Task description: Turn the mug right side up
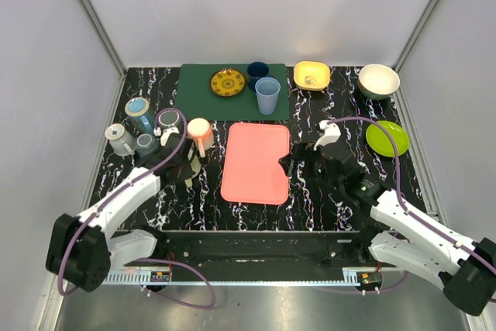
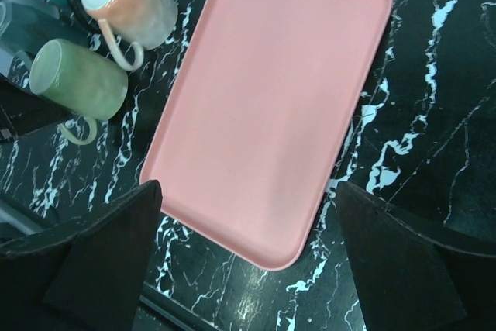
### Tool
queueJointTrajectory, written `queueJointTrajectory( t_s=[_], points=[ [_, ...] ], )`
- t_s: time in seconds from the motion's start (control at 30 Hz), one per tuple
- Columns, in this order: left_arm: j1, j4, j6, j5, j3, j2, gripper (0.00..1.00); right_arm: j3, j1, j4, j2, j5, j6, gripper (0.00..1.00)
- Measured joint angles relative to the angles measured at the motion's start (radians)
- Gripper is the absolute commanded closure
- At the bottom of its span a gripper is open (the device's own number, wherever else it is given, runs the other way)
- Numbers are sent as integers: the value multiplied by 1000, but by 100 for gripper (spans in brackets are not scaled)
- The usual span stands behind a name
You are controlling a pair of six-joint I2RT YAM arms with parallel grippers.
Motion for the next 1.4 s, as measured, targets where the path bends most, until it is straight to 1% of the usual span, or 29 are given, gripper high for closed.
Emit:
queueJointTrajectory(
  t_s=[0.07,0.17,0.27,0.37,0.5,0.63,0.73,0.8,0.83,0.9,0.93,0.97,1.0,1.13,1.27,1.37,1.4],
  points=[
    [-2,-27,0,31,0,-53,100,0,0,0,-1,-31,0,3],
    [-31,-58,-5,82,9,-196,100,1,0,3,-1,-93,6,3],
    [-79,-30,-17,149,36,-332,100,2,0,34,-1,-175,27,3],
    [-107,77,-53,269,33,-451,100,1,-1,122,0,-297,84,5],
    [-113,332,-145,435,-31,-562,100,-10,-1,325,3,-472,206,8],
    [-113,578,-252,561,-93,-548,100,-16,-1,520,30,-601,325,11],
    [-113,746,-345,637,-138,-499,100,-16,-1,620,55,-650,386,13],
    [-113,833,-404,676,-164,-462,100,-15,-1,687,79,-683,422,15],
    [-113,863,-423,686,-173,-452,100,-12,-1,704,90,-691,431,18],
    [-113,923,-465,710,-187,-435,100,2,-1,735,130,-714,450,21],
    [-114,948,-480,721,-189,-428,100,12,-1,750,153,-724,457,21],
    [-115,975,-494,732,-189,-422,100,20,-1,760,174,-732,464,25],
    [-117,1004,-505,742,-189,-417,100,29,-1,769,196,-737,471,26],
    [-128,1077,-528,768,-189,-416,100,70,-1,788,264,-761,484,29],
    [-140,1098,-535,787,-189,-416,100,109,-1,803,304,-771,487,30],
    [-148,1102,-537,791,-189,-416,100,136,-1,816,321,-787,487,36],
    [-148,1104,-537,790,-189,-417,100,147,-1,821,329,-789,488,40]
  ],
)
